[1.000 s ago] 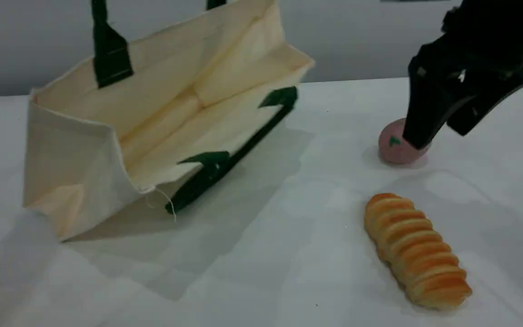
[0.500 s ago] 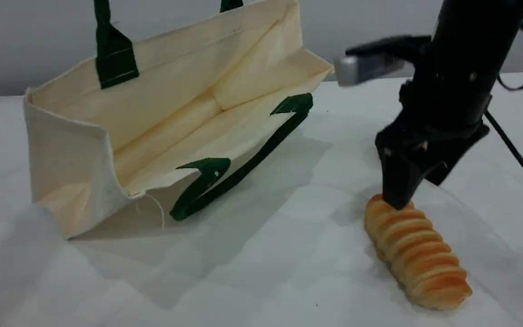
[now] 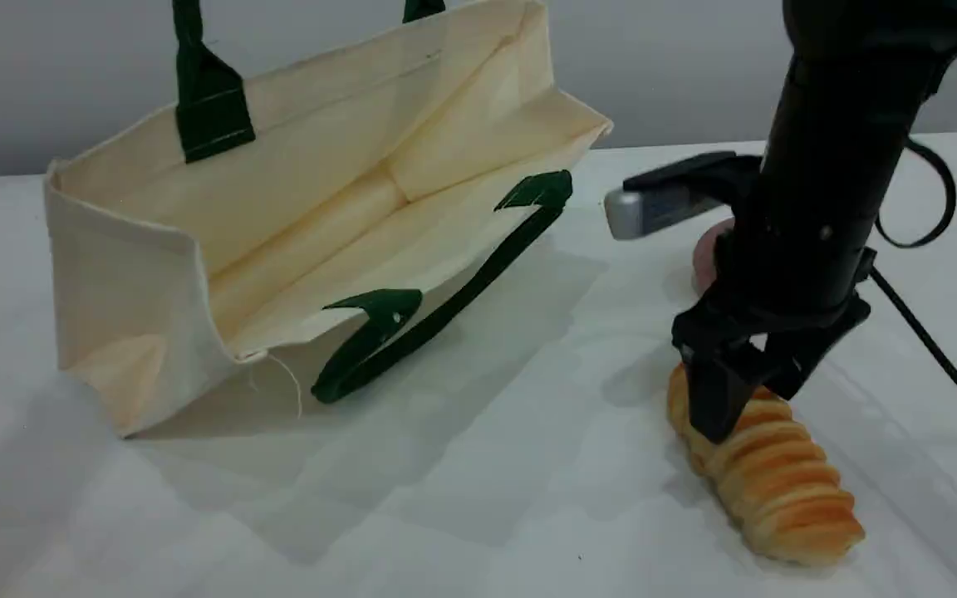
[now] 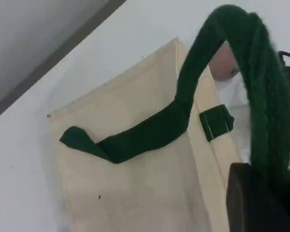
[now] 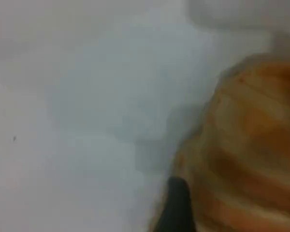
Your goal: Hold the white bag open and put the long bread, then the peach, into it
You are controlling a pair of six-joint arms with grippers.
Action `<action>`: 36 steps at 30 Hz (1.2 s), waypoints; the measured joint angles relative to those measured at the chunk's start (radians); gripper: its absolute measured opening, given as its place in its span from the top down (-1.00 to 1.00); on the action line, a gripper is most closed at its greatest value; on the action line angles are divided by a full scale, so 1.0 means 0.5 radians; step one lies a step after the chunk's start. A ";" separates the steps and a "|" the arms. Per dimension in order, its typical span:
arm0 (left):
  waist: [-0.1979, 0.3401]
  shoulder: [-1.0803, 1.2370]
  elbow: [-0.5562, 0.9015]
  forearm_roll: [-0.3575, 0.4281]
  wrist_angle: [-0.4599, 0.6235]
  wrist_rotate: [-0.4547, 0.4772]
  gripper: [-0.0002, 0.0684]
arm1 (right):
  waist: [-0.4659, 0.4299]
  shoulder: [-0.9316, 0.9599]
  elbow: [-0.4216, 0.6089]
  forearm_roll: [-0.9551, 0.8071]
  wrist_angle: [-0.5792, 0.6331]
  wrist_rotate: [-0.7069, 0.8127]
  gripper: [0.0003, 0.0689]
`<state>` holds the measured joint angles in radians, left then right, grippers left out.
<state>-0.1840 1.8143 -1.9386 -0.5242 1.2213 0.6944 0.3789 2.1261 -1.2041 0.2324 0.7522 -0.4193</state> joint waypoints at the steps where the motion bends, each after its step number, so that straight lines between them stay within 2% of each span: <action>1: 0.000 0.000 0.000 0.000 0.000 0.000 0.73 | 0.000 0.014 0.000 0.000 -0.016 0.000 -0.55; 8: 0.000 0.000 0.000 0.000 0.000 0.000 0.73 | 0.000 0.080 -0.004 0.001 -0.057 0.000 -0.54; 11: 0.000 0.000 0.000 0.000 0.000 0.000 0.73 | 0.000 0.082 -0.004 -0.002 -0.062 0.000 -0.45; 14: 0.000 0.000 0.000 0.000 0.000 0.000 0.73 | 0.000 0.083 -0.002 -0.011 -0.065 0.000 -0.24; 20: 0.000 0.000 0.000 0.000 0.000 0.000 0.73 | 0.000 0.085 -0.002 -0.019 -0.014 0.000 0.46; 22: 0.000 0.000 0.000 0.000 0.000 0.000 0.73 | 0.000 0.085 -0.002 -0.019 0.023 0.000 0.63; 28: 0.000 0.000 0.000 0.000 0.000 0.000 0.73 | 0.000 0.034 -0.002 -0.069 0.137 0.083 0.67; 36: 0.000 0.000 0.000 0.001 0.000 0.029 0.73 | 0.000 -0.246 -0.002 -0.144 0.134 0.337 0.71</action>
<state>-0.1840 1.8143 -1.9386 -0.5235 1.2213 0.7088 0.3789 2.0033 -1.2050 0.1602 0.8190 -0.2506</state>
